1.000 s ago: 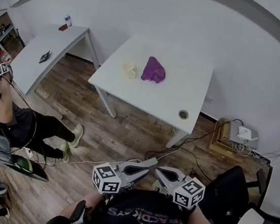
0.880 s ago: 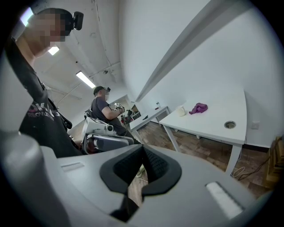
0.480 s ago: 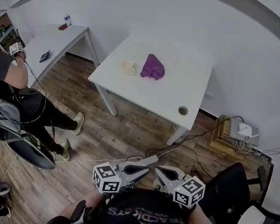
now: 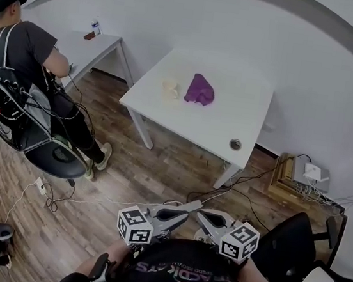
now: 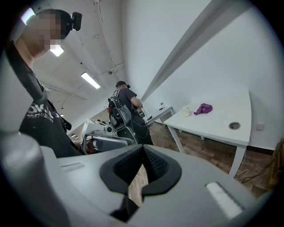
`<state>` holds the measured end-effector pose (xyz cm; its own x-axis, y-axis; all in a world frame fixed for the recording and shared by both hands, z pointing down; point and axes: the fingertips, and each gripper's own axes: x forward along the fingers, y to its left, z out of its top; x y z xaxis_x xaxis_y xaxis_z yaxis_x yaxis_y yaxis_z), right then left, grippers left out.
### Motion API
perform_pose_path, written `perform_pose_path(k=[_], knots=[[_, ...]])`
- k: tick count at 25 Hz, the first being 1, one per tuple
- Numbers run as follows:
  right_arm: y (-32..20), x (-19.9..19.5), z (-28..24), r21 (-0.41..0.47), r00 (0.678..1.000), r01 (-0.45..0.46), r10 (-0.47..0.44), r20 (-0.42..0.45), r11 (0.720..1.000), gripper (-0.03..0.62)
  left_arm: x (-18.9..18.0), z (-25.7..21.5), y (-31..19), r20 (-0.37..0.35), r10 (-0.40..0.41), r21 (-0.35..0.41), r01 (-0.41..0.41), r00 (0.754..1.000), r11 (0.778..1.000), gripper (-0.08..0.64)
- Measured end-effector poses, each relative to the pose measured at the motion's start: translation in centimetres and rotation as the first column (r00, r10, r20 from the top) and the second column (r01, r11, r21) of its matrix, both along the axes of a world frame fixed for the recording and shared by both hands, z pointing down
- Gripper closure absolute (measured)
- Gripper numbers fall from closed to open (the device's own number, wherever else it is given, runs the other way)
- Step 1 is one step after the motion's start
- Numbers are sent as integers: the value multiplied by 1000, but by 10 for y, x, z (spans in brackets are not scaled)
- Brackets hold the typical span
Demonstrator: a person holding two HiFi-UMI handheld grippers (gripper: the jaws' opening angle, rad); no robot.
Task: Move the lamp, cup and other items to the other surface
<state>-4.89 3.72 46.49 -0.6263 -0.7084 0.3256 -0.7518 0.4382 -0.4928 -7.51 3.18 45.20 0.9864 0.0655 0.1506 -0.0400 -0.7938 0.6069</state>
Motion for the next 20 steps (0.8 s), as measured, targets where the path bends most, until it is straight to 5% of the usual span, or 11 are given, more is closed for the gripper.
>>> perform_pose_path(k=[20], knots=[[8, 8, 6, -24, 1000, 2, -2, 17, 1000, 588, 7, 4, 4, -7, -8, -33, 8, 1000, 999, 560]])
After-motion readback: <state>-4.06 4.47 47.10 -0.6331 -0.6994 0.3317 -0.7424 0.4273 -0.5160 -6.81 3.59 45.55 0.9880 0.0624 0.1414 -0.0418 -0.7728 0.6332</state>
